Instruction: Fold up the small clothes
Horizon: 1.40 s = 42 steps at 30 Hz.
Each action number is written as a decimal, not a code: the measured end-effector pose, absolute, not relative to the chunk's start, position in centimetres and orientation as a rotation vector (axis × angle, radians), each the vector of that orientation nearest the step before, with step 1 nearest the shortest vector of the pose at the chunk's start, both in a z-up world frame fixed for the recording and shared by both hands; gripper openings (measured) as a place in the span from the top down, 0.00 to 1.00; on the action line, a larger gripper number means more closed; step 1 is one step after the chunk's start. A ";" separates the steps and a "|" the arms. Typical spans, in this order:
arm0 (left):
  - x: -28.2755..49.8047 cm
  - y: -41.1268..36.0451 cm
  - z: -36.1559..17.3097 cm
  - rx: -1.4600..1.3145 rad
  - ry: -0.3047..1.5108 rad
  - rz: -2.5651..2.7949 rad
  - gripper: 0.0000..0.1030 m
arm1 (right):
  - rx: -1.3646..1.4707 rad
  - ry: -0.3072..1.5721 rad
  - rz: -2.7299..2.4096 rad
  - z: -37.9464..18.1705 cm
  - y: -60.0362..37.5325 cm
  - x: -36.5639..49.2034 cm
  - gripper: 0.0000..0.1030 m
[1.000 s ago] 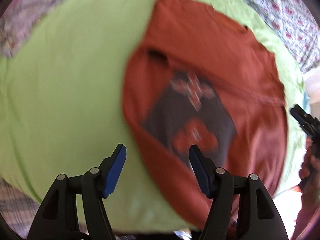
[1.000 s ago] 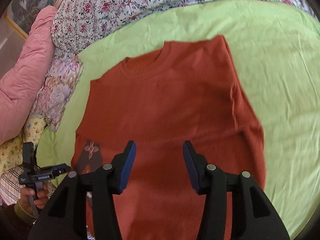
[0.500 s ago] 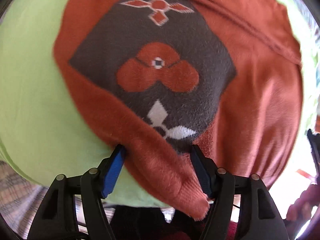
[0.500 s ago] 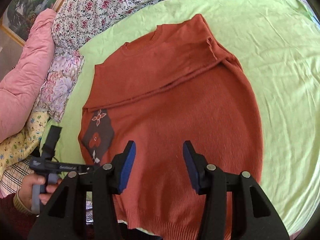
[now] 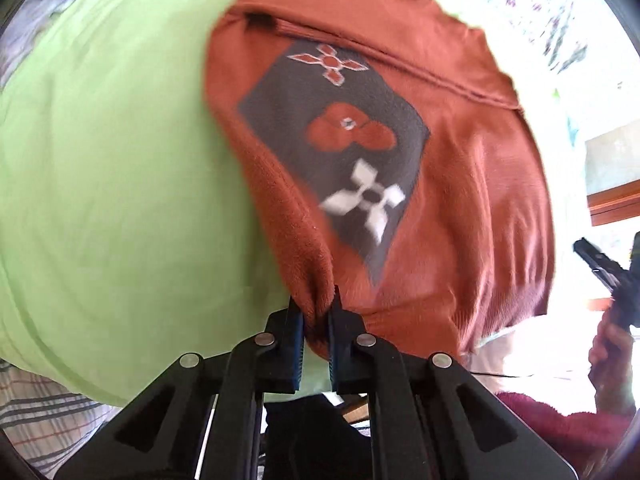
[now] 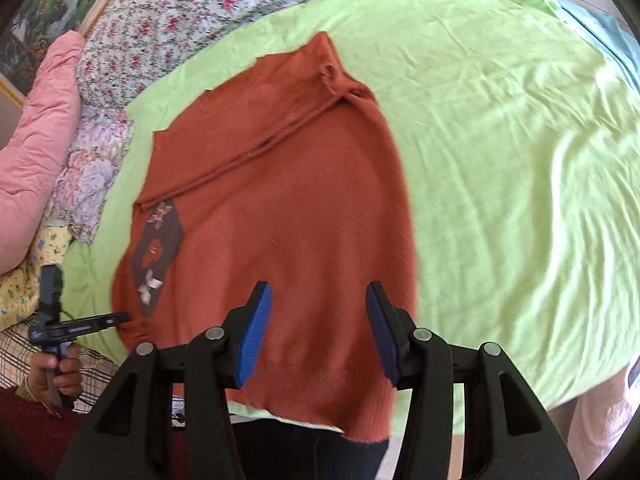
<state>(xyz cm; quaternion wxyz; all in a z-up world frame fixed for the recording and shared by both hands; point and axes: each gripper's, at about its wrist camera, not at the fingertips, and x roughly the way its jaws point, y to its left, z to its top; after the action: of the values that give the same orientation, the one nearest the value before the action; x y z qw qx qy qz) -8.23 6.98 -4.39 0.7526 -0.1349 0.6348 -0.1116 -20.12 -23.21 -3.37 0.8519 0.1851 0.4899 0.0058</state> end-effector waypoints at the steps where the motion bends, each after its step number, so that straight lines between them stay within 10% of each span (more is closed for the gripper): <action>1: -8.8 7.9 -4.7 -0.326 1.370 -0.260 0.93 | 0.393 1.041 0.001 -3.7 -23.6 -20.5 0.51; 7: -9.2 9.4 -7.0 -0.377 1.379 -0.270 0.86 | 0.437 1.123 -0.020 -6.3 -25.0 -22.3 0.51; 12: -8.7 8.8 -8.8 -0.403 1.440 -0.272 0.32 | 0.475 1.139 -0.021 -7.9 -25.2 -23.3 0.51; 22: -7.3 6.7 -10.2 -0.320 1.492 -0.220 0.52 | 0.544 1.144 -0.014 -9.6 -25.1 -23.2 0.51; 24: -7.1 6.7 -10.2 -0.322 1.494 -0.231 0.81 | 0.585 1.136 -0.003 -9.7 -25.2 -23.0 0.51; 26: -7.1 6.8 -10.3 -0.325 1.497 -0.242 0.88 | 0.608 1.137 0.023 -9.9 -25.1 -22.7 0.61; 27: -7.3 7.0 -10.2 -0.327 1.494 -0.253 0.93 | 0.598 1.147 0.029 -10.0 -25.0 -22.6 0.88; 35: -8.9 10.5 -9.7 -0.404 1.436 -0.295 0.94 | 0.587 1.136 0.032 -8.9 -27.9 -23.9 0.91; 42: -9.3 9.0 -10.8 -0.376 1.489 -0.337 0.71 | 0.603 1.197 0.070 -10.7 -28.0 -23.5 0.76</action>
<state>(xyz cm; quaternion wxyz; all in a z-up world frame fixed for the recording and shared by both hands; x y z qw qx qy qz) -9.29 8.99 -10.84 0.7065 -0.1691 0.6702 -0.1519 -23.54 -28.03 -10.65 0.7832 0.2796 0.5545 0.0326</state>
